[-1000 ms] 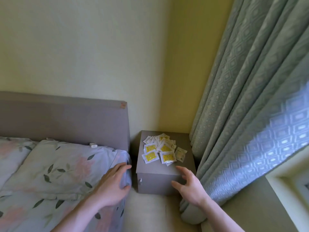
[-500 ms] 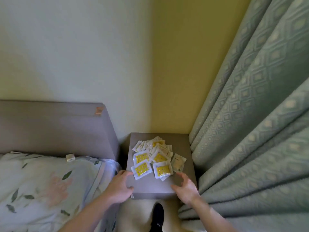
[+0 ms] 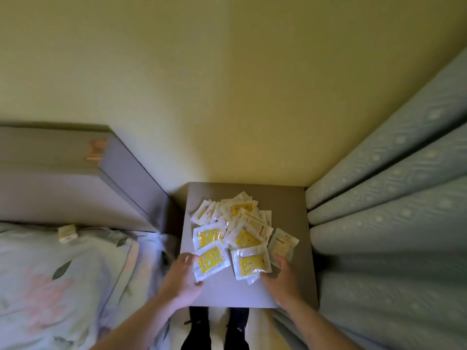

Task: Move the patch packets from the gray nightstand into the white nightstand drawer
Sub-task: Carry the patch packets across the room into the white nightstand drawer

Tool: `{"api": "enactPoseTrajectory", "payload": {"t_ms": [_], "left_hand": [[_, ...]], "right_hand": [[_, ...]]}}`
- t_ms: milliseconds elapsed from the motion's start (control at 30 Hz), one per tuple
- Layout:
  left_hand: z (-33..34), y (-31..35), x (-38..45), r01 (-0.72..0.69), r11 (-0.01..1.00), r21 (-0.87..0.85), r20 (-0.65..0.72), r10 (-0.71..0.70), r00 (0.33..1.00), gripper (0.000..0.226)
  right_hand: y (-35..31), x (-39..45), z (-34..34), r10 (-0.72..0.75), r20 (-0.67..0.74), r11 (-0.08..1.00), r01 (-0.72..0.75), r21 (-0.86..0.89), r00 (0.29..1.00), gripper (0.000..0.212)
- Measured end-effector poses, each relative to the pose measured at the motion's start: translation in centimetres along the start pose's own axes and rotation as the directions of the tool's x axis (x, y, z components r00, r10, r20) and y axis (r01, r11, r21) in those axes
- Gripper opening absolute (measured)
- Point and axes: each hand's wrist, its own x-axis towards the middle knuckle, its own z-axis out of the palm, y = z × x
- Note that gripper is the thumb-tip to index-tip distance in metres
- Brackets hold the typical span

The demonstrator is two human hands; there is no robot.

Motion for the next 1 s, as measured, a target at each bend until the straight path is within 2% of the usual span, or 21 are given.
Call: {"api": "enactPoseTrajectory", "payload": {"t_ms": [200,367,467,633,733,800,900,1000], "left_hand": [[5.3,-1.9,5.5,-0.032,0.998,0.055,-0.061,0.035,0.998,0.077],[8.1,-2.2,7.5,-0.056,0.985,0.162,-0.243,0.095,0.965,0.081],[9.0,-2.6,8.3,-0.027,0.989,0.143,-0.299,0.07,0.952,0.082],[9.5,-3.7,8.3,-0.004,0.977,0.214,-0.244,0.058,0.968,0.05],[8.9,-4.0,7.4,-0.053,0.995,0.085,-0.252,0.073,0.965,0.024],[8.3,-3.9,6.6,-0.09,0.995,-0.031,-0.269,0.079,0.96,0.014],[7.2,-4.0,5.9,-0.16,0.978,-0.136,-0.32,0.11,0.941,0.019],[6.4,-4.5,6.7,-0.244,0.968,-0.063,-0.35,0.207,0.913,0.018]], "right_hand": [[4.6,5.9,4.0,0.036,-0.065,0.999,-0.037,-0.024,0.997,0.08],[7.4,8.6,6.3,-0.036,-0.157,0.999,0.037,-0.001,0.987,0.067],[7.3,8.2,6.3,-0.07,-0.17,0.998,0.069,-0.01,0.983,0.059],[6.6,6.5,4.7,-0.059,-0.167,0.998,0.058,-0.005,0.984,0.038],[6.4,5.5,2.7,-0.042,-0.171,0.998,0.049,0.036,0.984,0.022],[6.0,5.0,0.8,-0.032,-0.195,0.999,0.037,0.024,0.98,0.013],[5.0,5.6,-2.6,-0.034,-0.209,0.999,0.037,0.009,0.977,0.009],[4.3,7.8,-5.3,-0.073,-0.131,0.987,0.053,-0.152,0.989,0.008]]}}
